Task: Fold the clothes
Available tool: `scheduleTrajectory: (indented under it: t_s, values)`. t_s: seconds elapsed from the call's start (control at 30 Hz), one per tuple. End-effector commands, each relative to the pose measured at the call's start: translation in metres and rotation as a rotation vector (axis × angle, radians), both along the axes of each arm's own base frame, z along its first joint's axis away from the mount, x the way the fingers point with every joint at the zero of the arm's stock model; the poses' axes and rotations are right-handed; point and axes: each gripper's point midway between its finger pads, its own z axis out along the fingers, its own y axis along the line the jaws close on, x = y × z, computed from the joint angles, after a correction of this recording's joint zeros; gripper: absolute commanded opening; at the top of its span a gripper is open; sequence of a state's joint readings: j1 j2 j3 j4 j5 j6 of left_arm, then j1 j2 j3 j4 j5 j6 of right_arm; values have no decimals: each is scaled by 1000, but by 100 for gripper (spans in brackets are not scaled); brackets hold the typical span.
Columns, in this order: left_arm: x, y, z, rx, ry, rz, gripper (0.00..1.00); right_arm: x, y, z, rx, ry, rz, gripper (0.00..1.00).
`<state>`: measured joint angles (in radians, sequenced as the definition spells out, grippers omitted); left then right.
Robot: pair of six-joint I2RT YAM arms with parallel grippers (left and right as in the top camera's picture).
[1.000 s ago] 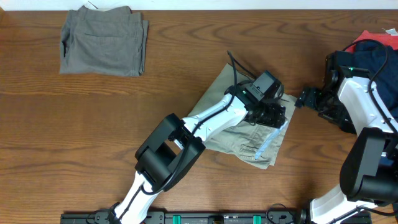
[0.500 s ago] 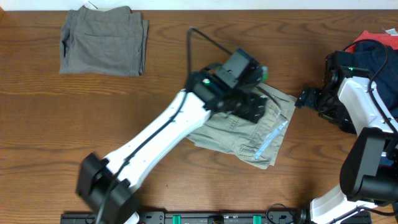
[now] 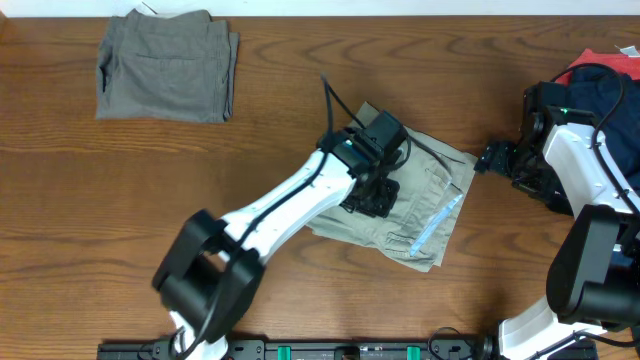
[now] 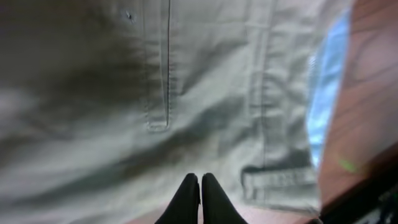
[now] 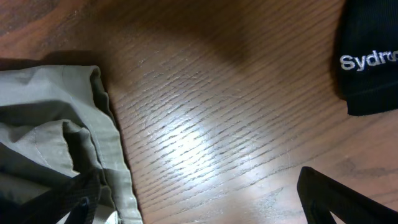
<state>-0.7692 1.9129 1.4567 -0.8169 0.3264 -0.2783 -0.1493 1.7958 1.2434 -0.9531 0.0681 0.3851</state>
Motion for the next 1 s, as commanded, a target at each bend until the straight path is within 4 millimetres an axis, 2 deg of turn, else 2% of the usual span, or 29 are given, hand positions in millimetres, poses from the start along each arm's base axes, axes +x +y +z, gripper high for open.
scheduleTrajectory:
  t_s: [0.0, 0.1, 0.17, 0.63, 0.97]
  values:
    - [-15, -11, -25, -31, 123, -8, 6, 4, -3, 9, -15, -27, -3, 99]
    - [-28, -20, -39, -61, 218, -23, 6, 4, -3, 9, -15, -27, -3, 99]
    - [-36, -26, -41, -82, 259, -36, 6, 4, -3, 9, -15, -27, -3, 99]
    - [-100, -67, -37, -105, 296, -194, 6, 4, -3, 9, -15, -27, -3, 99]
    - [-105, -80, -33, -146, 302, -194, 6, 4, -3, 9, -15, -27, -3, 99]
